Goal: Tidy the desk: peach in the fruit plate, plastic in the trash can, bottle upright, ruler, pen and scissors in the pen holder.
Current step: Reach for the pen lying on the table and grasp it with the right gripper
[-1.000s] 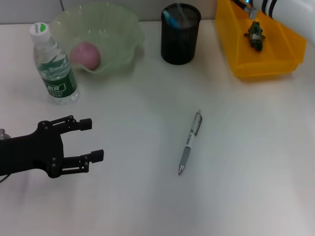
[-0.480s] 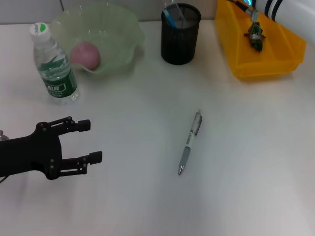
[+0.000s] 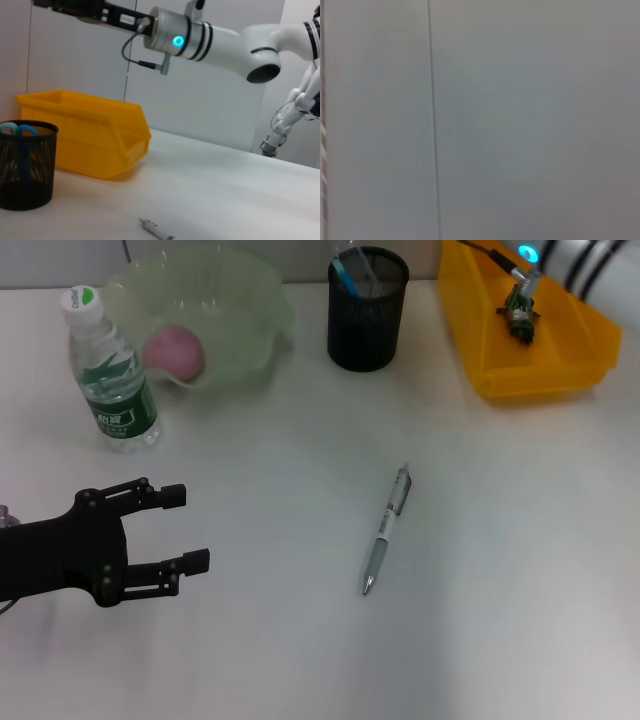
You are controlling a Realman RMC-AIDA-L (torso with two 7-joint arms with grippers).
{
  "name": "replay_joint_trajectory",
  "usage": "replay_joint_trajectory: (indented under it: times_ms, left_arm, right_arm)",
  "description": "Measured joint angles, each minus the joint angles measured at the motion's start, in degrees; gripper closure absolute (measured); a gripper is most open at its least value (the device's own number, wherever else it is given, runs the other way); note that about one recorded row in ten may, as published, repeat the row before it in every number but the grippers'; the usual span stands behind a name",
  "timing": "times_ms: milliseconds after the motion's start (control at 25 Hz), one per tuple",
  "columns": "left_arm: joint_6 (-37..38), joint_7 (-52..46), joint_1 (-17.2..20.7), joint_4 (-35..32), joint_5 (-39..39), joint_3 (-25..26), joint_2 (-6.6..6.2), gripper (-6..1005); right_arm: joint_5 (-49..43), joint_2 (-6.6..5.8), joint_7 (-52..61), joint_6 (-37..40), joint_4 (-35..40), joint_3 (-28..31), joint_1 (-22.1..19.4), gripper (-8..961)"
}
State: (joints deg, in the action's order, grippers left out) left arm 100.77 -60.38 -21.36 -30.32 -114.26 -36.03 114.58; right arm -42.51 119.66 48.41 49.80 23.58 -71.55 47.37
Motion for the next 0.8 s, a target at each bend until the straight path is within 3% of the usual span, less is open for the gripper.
replay_joint_trajectory:
  times_ms: [280, 360, 400, 560, 800]
  left_arm:
    - [0.4, 0.0, 0.1, 0.0, 0.0, 0.0, 0.19, 164]
    - [0.5, 0.0, 0.1, 0.0, 0.0, 0.0, 0.21, 164]
    - [0.8, 0.0, 0.0, 0.0, 0.0, 0.0, 0.26, 164]
    - [0.9, 0.0, 0.0, 0.0, 0.0, 0.0, 0.28, 165]
    - [1.6, 1.7, -0.2, 0.5, 0.0, -0.2, 0.70, 165]
  right_arm:
    - [-1.7, -0.65, 11.1, 15.1, 6.7, -0.5, -9.5, 333]
    - [-4.5, -1.01, 14.9, 18.7, 9.0, -0.3, -11.7, 333]
    - [-9.4, -1.77, 19.4, 22.4, 11.6, 0.0, -13.3, 333]
    - [-18.6, -3.16, 28.5, 26.2, 15.9, 0.3, -14.6, 332]
    - [-42.7, -4.92, 52.6, 30.9, 25.8, 5.2, -12.9, 332]
